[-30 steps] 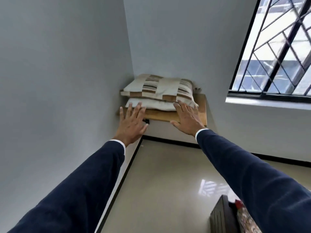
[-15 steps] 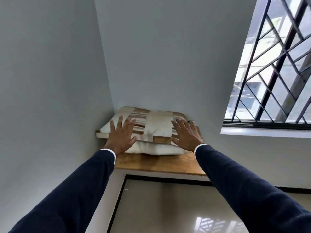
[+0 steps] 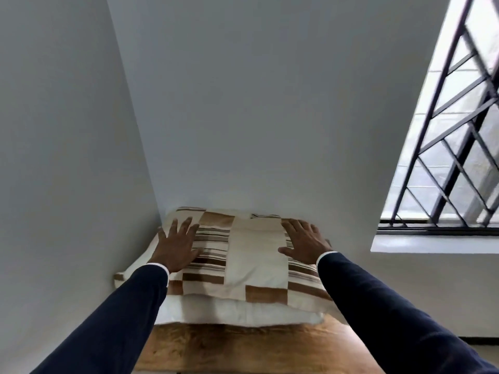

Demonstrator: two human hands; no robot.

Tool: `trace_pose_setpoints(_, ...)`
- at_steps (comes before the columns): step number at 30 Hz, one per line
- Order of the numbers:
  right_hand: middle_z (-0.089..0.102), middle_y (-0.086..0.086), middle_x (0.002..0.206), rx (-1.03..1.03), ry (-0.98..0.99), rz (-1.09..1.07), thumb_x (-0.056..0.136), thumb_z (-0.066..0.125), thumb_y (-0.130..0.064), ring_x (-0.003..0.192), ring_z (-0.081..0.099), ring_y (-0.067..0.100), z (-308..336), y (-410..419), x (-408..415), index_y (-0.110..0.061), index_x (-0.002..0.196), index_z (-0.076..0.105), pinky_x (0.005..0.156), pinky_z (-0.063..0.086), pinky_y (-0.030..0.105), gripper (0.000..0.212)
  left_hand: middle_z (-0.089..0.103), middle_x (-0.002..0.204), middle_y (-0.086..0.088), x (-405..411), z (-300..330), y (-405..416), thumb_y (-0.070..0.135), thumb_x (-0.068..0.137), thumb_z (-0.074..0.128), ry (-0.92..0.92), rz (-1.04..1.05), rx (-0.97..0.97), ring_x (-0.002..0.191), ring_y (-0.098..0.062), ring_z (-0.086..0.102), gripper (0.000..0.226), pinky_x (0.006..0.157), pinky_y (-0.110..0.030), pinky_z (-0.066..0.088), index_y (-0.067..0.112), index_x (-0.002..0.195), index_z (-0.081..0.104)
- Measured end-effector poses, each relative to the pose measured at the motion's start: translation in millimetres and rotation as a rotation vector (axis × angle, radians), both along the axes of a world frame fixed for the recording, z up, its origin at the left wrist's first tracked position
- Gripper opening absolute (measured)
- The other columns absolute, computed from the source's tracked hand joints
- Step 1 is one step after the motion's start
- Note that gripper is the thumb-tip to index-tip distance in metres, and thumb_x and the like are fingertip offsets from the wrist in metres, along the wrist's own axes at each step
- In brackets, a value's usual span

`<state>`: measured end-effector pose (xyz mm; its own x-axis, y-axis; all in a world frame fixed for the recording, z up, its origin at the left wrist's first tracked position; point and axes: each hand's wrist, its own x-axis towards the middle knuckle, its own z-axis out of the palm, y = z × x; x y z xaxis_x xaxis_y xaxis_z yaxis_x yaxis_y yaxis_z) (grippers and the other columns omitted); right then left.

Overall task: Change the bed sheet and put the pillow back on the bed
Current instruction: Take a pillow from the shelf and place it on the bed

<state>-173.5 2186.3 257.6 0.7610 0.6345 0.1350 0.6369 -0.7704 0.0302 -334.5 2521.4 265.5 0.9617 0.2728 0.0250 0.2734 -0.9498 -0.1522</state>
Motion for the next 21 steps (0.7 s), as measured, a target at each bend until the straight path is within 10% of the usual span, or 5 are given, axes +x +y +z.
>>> trace_pose_setpoints(7, 0.010, 0.003, 0.168, -0.153, 0.314, 0.116, 0.086, 0.033, -0.082, 0.153, 0.013, 0.026, -26, 62, 86, -0.026, 0.160, 0.012, 0.123, 0.012, 0.045, 0.095, -0.009, 0.168, -0.001, 72, -27, 13, 0.089, 0.070, 0.050, 0.344, -0.219, -0.184, 0.155, -0.033, 0.000, 0.121, 0.119, -0.061, 0.012, 0.030, 0.159, -0.005)
trace_pose_setpoints(11, 0.009, 0.001, 0.168, -0.094, 0.412, 0.094, 0.087, 0.037, -0.080, 0.153, 0.014, 0.024, -52, 101, 114, -0.026, 0.159, 0.015, 0.122, 0.012, 0.052, 0.093, -0.012, 0.168, 0.000, 87, -71, 10, 0.103, 0.046, 0.027, 0.264, -0.196, -0.211, 0.153, -0.034, -0.013, 0.139, 0.115, -0.068, -0.008, 0.030, 0.159, -0.011)
trace_pose_setpoints(17, 0.021, 0.000, 0.165, -0.132, 0.381, 0.097, 0.080, 0.041, -0.086, 0.148, 0.027, 0.028, -61, 143, 139, -0.027, 0.154, 0.027, 0.118, 0.023, 0.054, 0.096, 0.060, 0.131, 0.003, 86, -106, 24, 0.060, 0.085, 0.054, -0.179, -0.371, -0.028, 0.129, -0.027, 0.054, 0.056, 0.111, -0.062, 0.030, 0.029, 0.131, 0.047)
trace_pose_setpoints(21, 0.057, 0.007, 0.127, -0.083, 0.268, 0.127, 0.091, 0.061, -0.050, 0.121, 0.053, 0.031, -61, 154, 132, -0.024, 0.100, 0.054, 0.083, 0.040, 0.038, 0.028, 0.063, 0.113, 0.007, 91, -103, 19, 0.038, 0.085, 0.054, -0.263, -0.426, -0.034, 0.110, -0.021, 0.058, 0.036, 0.102, -0.052, 0.040, 0.030, 0.121, 0.052)
